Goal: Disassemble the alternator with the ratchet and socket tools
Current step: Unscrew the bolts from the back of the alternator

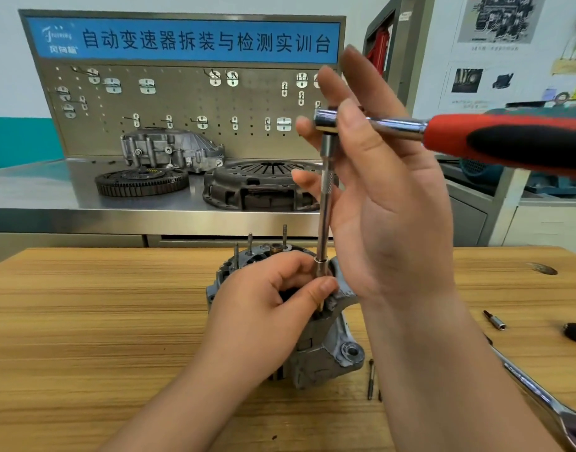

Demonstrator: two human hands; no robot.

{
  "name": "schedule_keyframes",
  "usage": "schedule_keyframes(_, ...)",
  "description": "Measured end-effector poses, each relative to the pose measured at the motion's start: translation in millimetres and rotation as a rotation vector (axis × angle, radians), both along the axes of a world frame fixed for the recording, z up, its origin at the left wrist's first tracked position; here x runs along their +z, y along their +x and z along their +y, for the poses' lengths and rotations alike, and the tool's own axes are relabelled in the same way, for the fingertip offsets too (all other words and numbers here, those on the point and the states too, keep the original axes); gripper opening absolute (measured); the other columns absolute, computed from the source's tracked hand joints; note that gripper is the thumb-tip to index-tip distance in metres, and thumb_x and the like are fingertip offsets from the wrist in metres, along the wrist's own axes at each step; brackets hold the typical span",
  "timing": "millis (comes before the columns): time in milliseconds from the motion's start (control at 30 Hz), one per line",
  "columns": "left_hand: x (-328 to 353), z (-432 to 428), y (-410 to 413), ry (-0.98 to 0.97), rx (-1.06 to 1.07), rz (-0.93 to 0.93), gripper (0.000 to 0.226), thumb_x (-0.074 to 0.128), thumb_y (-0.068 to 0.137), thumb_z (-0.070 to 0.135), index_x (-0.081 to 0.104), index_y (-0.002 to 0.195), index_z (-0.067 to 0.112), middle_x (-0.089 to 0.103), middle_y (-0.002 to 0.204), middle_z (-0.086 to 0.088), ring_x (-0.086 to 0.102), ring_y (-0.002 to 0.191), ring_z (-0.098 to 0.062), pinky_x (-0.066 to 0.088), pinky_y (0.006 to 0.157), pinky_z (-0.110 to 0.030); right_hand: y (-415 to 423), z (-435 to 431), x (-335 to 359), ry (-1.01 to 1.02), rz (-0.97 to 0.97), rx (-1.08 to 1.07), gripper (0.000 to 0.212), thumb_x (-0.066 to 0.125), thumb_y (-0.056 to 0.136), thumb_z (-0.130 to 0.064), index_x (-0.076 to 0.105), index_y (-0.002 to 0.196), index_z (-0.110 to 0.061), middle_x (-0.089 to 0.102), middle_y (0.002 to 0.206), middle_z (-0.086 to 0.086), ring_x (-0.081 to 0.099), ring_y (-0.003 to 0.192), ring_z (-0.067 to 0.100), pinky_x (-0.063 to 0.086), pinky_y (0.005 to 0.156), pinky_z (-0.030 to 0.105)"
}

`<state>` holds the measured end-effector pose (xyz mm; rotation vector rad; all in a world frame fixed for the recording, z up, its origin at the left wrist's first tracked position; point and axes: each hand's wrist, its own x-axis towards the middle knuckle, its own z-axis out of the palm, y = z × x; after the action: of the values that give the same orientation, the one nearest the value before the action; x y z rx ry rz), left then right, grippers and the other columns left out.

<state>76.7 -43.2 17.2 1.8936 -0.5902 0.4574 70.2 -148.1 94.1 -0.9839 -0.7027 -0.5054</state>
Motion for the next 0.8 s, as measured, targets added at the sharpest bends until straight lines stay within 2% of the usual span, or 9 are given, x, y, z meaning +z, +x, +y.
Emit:
schedule_keyframes(100,0.0,1.3,-1.1,0.024,0.009,-0.034,0.01,0.061,0.085,0.043,0.067,0.08,0.036,0.069,0.072,0.023,0.063,0.07,0.004,0.046,0.063,-0.022,0.2,-1.1,-0.9,0.044,0.042,0.053,0.022,0.047,0.097,-0.022,0.062,0.112,-0.026,0.064,0.123,-0.001,0.065,0.091,0.019,0.051,0.065,0.025)
schedule_keyframes(200,1.1,1.3,-3.5,0.064,-0.009,-0.05,0.017,0.053,0.086,0.046,0.068,0.089,0.036,0.066,0.068,0.024,0.06,0.067,0.0,0.046,0.062,-0.027,1.9,-3.8,-0.6,0.047,0.136,0.101,0.032,0.035,0.101,-0.034,0.059,0.115,-0.02,0.072,0.107,0.0,0.07,0.08,0.02,0.052,0.063,0.026)
schedule_keyframes(300,2.4,0.4,-4.6,0.066,-0.03,-0.035,0.021,0.05,0.085,0.043,0.066,0.097,0.039,0.07,0.082,0.026,0.065,0.081,-0.001,0.054,0.072,-0.038,3.4,-2.1,-0.7,0.019,0.18,0.15,0.042,0.029,0.102,-0.042,0.057,0.117,-0.015,0.075,0.091,0.003,0.07,0.071,0.018,0.052,0.058,0.024)
schedule_keyframes(400,3.0,-0.8,-3.9,0.026,-0.036,0.003,0.018,0.054,0.08,0.043,0.064,0.095,0.04,0.071,0.081,0.022,0.067,0.079,-0.006,0.055,0.073,-0.042,2.5,1.0,-1.6,0.019,0.121,0.088,0.028,0.044,0.097,-0.035,0.063,0.112,-0.02,0.073,0.1,0.001,0.067,0.08,0.018,0.052,0.061,0.024)
schedule_keyframes(467,2.2,-0.6,-2.4,-0.025,-0.03,0.023,0.009,0.062,0.084,0.039,0.068,0.09,0.036,0.072,0.08,0.022,0.067,0.079,-0.002,0.054,0.073,-0.039,1.5,0.9,-1.3,0.009,0.048,-0.004,0.021,0.052,0.092,-0.025,0.066,0.108,-0.025,0.069,0.111,-0.003,0.063,0.093,0.017,0.051,0.065,0.026)
schedule_keyframes(533,2.6,-0.4,-1.8,-0.02,-0.009,0.015,0.006,0.065,0.086,0.033,0.07,0.085,0.033,0.071,0.079,0.025,0.066,0.078,0.004,0.054,0.073,-0.036,1.0,0.3,-1.0,0.008,-0.012,-0.057,0.023,0.055,0.09,-0.016,0.066,0.107,-0.026,0.066,0.122,-0.002,0.061,0.099,0.017,0.05,0.068,0.026)
schedule_keyframes(633,1.6,0.5,-2.0,0.016,-0.002,-0.013,0.01,0.062,0.088,0.039,0.069,0.085,0.033,0.07,0.077,0.024,0.065,0.075,0.003,0.054,0.07,-0.035,-0.2,0.1,-1.5,0.028,-0.009,0.003,0.023,0.051,0.093,-0.016,0.064,0.11,-0.026,0.063,0.128,0.001,0.065,0.092,0.018,0.05,0.066,0.026)
schedule_keyframes(733,1.3,2.3,-3.0,0.044,-0.015,-0.025,0.02,0.052,0.085,0.044,0.068,0.091,0.035,0.069,0.075,0.022,0.063,0.071,0.0,0.049,0.063,-0.03,0.6,-0.3,-2.1,0.027,0.064,0.085,0.024,0.039,0.101,-0.028,0.059,0.114,-0.027,0.066,0.12,-0.003,0.069,0.078,0.018,0.051,0.065,0.026)
schedule_keyframes(800,1.9,1.7,-3.8,0.067,-0.029,-0.009,0.021,0.049,0.085,0.044,0.066,0.097,0.038,0.07,0.079,0.019,0.065,0.076,-0.006,0.053,0.068,-0.036,2.2,-1.0,-1.0,0.021,0.133,0.134,0.03,0.032,0.102,-0.036,0.058,0.115,-0.025,0.071,0.111,-0.003,0.069,0.07,0.019,0.051,0.062,0.027)
